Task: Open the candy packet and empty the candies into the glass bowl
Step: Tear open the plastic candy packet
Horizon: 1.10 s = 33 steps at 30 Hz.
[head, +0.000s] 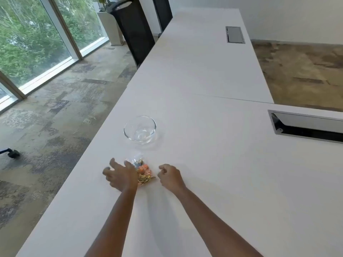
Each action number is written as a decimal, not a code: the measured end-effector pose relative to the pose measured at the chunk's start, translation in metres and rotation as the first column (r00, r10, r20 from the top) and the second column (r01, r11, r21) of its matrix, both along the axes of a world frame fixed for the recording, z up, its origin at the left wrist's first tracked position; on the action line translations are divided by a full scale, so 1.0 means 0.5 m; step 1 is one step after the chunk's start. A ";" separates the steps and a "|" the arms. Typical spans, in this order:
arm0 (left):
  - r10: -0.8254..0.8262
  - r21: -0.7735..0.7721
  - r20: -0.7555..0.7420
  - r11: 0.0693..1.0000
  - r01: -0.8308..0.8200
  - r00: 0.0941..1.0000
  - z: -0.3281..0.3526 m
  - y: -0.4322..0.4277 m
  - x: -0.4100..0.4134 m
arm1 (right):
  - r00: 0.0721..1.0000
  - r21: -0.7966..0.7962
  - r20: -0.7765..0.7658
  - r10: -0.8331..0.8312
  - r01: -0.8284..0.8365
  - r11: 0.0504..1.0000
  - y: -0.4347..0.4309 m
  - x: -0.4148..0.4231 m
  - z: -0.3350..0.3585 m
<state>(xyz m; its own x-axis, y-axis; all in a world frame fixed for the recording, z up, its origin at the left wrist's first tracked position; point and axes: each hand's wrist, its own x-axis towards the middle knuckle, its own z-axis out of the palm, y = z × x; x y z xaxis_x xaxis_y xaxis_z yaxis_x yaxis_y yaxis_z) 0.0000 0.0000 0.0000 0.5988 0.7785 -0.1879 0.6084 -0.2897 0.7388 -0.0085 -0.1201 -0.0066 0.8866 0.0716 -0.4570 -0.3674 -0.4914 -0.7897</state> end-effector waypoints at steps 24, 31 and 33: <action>-0.534 0.271 0.369 0.845 0.462 0.761 0.094 -0.151 -0.091 | 0.927 0.435 -0.185 -0.327 0.376 0.818 -0.099 0.016 0.171; -0.730 0.420 0.220 0.670 0.612 0.647 0.066 -0.182 -0.130 | 0.979 0.005 -0.007 -0.206 0.206 0.979 -0.139 0.004 0.184; -0.752 0.423 0.216 0.647 0.634 0.623 0.057 -0.188 -0.140 | 0.984 -0.023 -0.043 -0.175 0.175 0.984 -0.149 -0.003 0.178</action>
<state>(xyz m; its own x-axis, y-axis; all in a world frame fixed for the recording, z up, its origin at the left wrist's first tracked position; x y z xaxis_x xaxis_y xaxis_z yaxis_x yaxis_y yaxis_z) -0.0699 -0.0940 0.0284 0.9529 0.0775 0.2931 -0.1426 -0.7384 0.6592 -0.0099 -0.1946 0.0823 0.8635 -0.0920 -0.4959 -0.4834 -0.4312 -0.7618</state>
